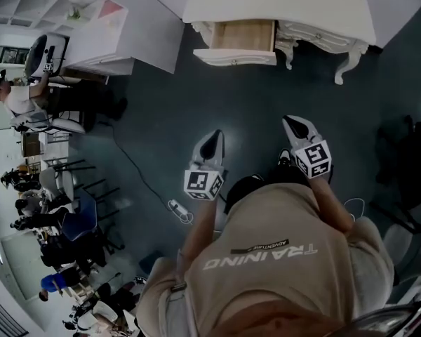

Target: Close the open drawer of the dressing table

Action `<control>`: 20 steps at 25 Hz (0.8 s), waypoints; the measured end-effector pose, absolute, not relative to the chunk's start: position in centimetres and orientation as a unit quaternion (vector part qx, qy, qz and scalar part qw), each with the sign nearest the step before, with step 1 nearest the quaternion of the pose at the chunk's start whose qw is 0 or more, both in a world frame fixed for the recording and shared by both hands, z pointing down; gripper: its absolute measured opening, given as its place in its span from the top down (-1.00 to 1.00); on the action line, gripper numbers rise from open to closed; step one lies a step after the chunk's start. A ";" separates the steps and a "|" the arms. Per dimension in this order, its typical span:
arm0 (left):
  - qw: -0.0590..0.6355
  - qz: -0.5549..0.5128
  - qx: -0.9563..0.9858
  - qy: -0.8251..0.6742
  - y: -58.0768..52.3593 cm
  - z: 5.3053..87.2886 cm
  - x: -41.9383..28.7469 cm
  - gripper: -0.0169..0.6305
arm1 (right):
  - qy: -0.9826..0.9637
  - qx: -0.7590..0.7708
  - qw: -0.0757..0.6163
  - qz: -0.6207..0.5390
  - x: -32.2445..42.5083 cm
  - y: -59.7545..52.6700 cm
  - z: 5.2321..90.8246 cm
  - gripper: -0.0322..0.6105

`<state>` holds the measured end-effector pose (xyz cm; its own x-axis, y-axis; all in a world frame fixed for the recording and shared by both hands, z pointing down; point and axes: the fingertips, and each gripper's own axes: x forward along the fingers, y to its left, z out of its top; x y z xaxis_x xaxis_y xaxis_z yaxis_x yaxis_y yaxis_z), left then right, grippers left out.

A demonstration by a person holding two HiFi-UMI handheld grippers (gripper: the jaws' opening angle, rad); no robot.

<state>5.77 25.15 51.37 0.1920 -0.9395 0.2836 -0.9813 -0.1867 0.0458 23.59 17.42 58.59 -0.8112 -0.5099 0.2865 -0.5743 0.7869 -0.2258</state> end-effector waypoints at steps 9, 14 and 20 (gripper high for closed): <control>0.137 0.097 0.759 -0.629 21.8 54.2 3.8 0.93 | -0.943 0.274 0.118 0.148 20.2 13.5 60.2 0.89; 0.137 0.083 0.768 -0.621 18.9 55.6 0.6 0.93 | -0.941 0.280 0.132 0.136 17.3 11.3 60.2 0.89; 0.111 0.072 0.789 -0.600 14.0 53.5 -4.0 0.93 | -0.935 0.303 0.135 0.123 12.8 8.0 57.7 0.89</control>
